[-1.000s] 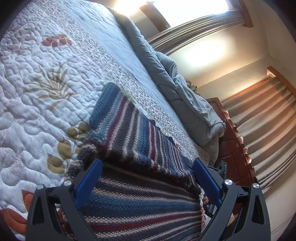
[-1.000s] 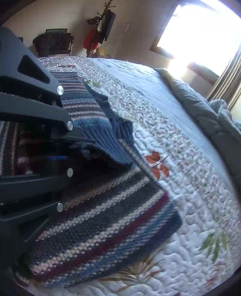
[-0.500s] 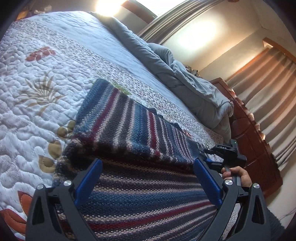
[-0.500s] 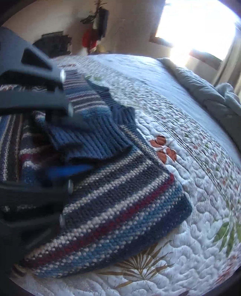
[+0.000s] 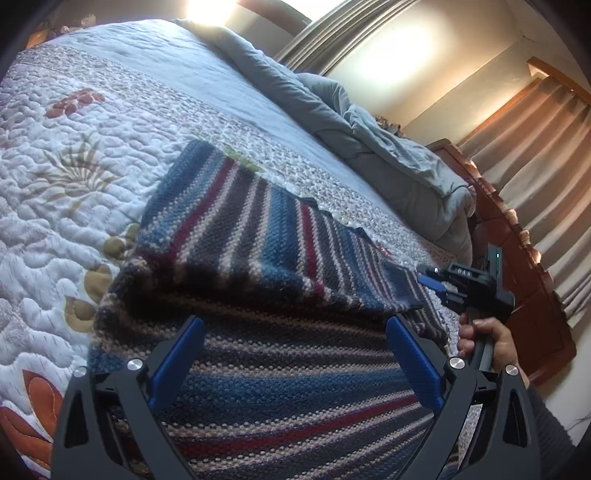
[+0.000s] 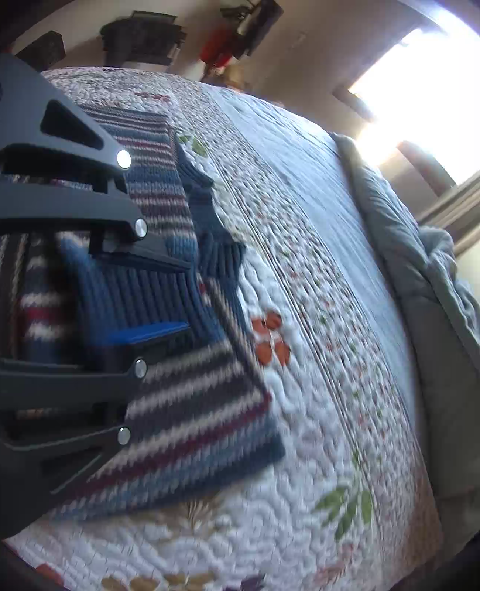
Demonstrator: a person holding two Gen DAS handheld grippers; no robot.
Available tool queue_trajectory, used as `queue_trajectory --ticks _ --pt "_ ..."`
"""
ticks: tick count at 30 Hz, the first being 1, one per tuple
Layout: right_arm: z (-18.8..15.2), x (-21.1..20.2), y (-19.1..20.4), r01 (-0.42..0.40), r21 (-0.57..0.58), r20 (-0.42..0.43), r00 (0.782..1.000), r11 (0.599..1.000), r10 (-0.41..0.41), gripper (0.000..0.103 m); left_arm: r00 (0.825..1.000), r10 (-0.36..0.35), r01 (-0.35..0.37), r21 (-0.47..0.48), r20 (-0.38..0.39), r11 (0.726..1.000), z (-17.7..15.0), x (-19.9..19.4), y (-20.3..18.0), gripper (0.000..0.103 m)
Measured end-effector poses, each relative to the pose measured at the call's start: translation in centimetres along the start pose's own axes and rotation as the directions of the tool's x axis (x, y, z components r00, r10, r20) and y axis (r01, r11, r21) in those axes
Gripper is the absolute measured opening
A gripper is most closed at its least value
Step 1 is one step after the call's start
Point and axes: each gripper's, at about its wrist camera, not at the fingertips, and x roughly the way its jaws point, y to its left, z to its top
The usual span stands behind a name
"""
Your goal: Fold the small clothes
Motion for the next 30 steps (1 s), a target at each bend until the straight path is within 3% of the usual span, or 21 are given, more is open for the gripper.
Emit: queue_trajectory --ticks 3,6,8,9,10,14,17,20,26,29,30 --pt "-0.2 3.0 -0.2 -0.01 0.025 -0.1 0.995 1.0 0.013 0.026 0.998 0.062 -0.062 0.046 0.002 0.997 -0.3 0.2 -0.7 0.099" --pt "-0.6 3.9 -1.4 0.006 0.029 -0.107 0.994 1.0 -0.003 0.012 0.997 0.083 -0.083 0.084 0.006 0.993 -0.3 0.1 -1.5 0.099" --pt "-0.8 2.4 -1.5 -0.011 0.044 -0.084 0.996 0.999 0.015 0.02 0.995 0.095 -0.096 0.107 0.017 0.99 -0.4 -0.2 -2.1 0.099" --pt "-1.1 1.3 -1.5 -0.016 0.035 -0.068 0.998 0.999 0.018 0.03 0.994 0.103 -0.106 0.119 0.023 0.987 -0.4 -0.3 -2.3 0.099" --pt "-1.8 0.2 -1.2 -0.006 0.012 -0.044 0.999 1.0 0.007 0.031 0.993 0.112 -0.115 0.132 0.03 0.985 -0.4 -0.4 -2.6 0.099" --pt "-4.2 -0.4 -1.7 0.022 -0.012 -0.077 0.997 1.0 -0.022 0.029 0.989 0.138 -0.145 0.172 0.05 0.974 -0.8 -0.8 -4.2 0.099" --pt "-4.4 0.3 -1.7 0.031 -0.021 -0.076 0.997 0.999 -0.032 0.021 0.981 0.175 -0.188 0.212 0.08 0.959 -1.3 -1.3 -5.8 0.099" --pt "-4.8 -2.1 -1.6 -0.013 0.026 -0.035 0.999 1.0 0.014 0.043 0.965 0.214 -0.248 0.258 0.154 0.934 -1.9 -2.9 -7.8 0.099" --pt "-9.1 -8.6 -0.6 -0.101 -0.016 -0.027 0.995 0.995 0.1 0.052 0.941 0.285 -0.331 0.32 0.182 0.888 -3.7 -6.7 -11.3 0.099" --pt "-13.5 -13.1 -0.7 -0.128 -0.059 -0.038 0.991 0.99 0.126 0.057 0.939 0.299 -0.34 0.33 0.171 0.881 -5.4 -9.0 -12.4 0.099" --pt "-14.6 -14.4 -1.0 -0.132 -0.064 -0.034 0.991 0.989 0.13 0.064 0.939 0.307 -0.342 0.337 0.153 0.877 -6.2 -9.9 -12.7 0.099"
